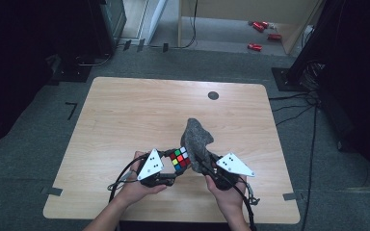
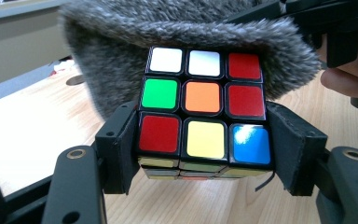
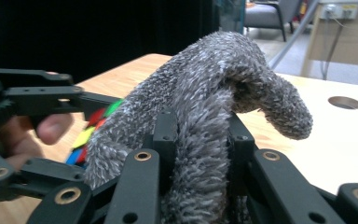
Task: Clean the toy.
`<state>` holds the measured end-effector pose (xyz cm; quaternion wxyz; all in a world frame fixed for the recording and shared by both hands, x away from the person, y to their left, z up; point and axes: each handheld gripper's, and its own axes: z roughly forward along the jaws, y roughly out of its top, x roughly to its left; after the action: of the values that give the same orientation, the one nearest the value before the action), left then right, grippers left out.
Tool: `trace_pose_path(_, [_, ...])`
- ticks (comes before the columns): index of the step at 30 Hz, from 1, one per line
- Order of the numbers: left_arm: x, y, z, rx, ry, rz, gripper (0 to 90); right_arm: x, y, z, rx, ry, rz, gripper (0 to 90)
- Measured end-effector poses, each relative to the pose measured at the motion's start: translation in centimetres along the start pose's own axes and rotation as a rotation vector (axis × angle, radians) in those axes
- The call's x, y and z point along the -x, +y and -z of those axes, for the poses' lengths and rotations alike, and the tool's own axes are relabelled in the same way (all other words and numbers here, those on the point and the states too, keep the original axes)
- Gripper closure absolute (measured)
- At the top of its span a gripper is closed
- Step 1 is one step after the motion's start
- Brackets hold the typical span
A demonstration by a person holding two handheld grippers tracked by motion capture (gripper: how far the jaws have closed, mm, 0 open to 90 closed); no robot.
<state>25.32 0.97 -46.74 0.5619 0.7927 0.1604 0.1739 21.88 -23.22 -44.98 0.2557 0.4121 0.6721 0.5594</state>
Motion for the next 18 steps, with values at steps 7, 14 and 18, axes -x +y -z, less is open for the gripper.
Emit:
trace_pose_path(7, [-0.1,0.0,-0.1,-0.031,0.031,-0.017,35.1,0.5,-0.6,-0.5,-0.072,-0.024,-0.017,72.7])
trace_pose_path(14, [0.9,-0.1,-1.5,-0.166,0.064,-0.059,35.0,-2.7,0.6,-0.2,-0.017,0.044,0.129,72.4])
trace_pose_path(18, [1.4,0.2,-1.6,-0.201,0.085,-0.101,35.1,-4.3,-0.3,-1.0,-0.059,0.069,0.229,72.3])
